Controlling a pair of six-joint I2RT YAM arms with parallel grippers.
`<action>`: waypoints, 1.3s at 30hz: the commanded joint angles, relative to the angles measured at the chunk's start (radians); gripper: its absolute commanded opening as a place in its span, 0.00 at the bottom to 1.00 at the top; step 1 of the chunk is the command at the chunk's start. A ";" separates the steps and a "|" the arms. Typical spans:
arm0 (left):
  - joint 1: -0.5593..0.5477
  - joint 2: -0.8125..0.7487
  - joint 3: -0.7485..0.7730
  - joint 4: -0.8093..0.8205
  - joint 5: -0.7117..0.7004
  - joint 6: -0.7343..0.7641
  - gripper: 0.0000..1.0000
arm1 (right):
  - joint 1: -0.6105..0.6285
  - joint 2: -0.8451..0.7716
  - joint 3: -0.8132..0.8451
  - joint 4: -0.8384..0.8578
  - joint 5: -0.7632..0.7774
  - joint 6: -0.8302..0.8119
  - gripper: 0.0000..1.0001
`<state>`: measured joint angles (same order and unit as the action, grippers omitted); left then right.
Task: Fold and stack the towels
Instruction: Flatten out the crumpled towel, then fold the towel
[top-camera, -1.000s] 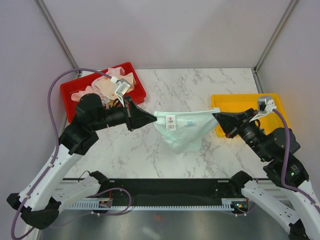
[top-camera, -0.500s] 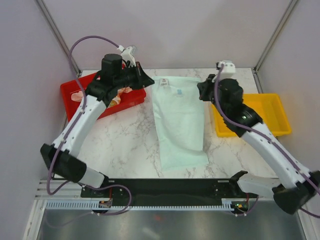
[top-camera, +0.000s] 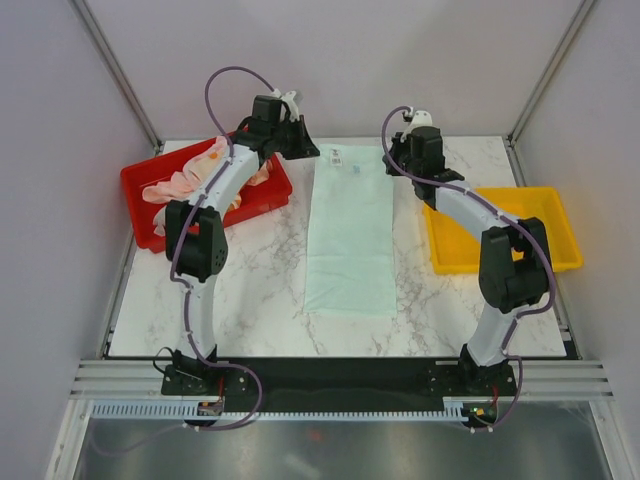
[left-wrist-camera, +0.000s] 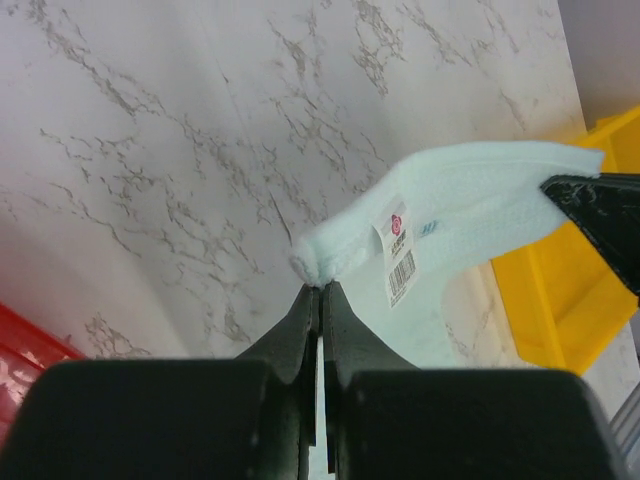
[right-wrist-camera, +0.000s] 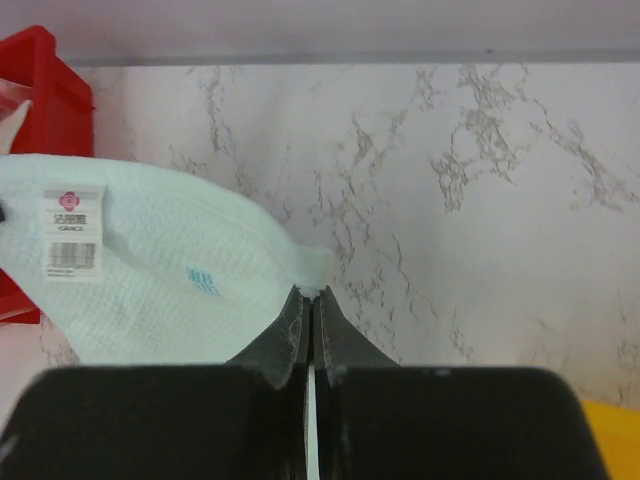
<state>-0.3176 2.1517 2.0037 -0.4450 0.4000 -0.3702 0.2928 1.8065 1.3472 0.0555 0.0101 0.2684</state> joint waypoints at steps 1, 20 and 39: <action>0.015 0.025 0.090 0.063 0.002 0.071 0.02 | -0.027 0.020 0.064 0.196 -0.180 -0.057 0.00; 0.011 -0.214 -0.325 0.195 0.071 0.169 0.02 | -0.038 -0.142 -0.186 0.158 -0.243 -0.127 0.00; -0.098 -0.599 -0.839 0.246 0.010 0.117 0.02 | -0.006 -0.604 -0.664 0.086 -0.272 0.121 0.00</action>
<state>-0.3985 1.6154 1.2072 -0.2329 0.4477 -0.2459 0.2752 1.2648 0.7338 0.1200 -0.2523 0.3168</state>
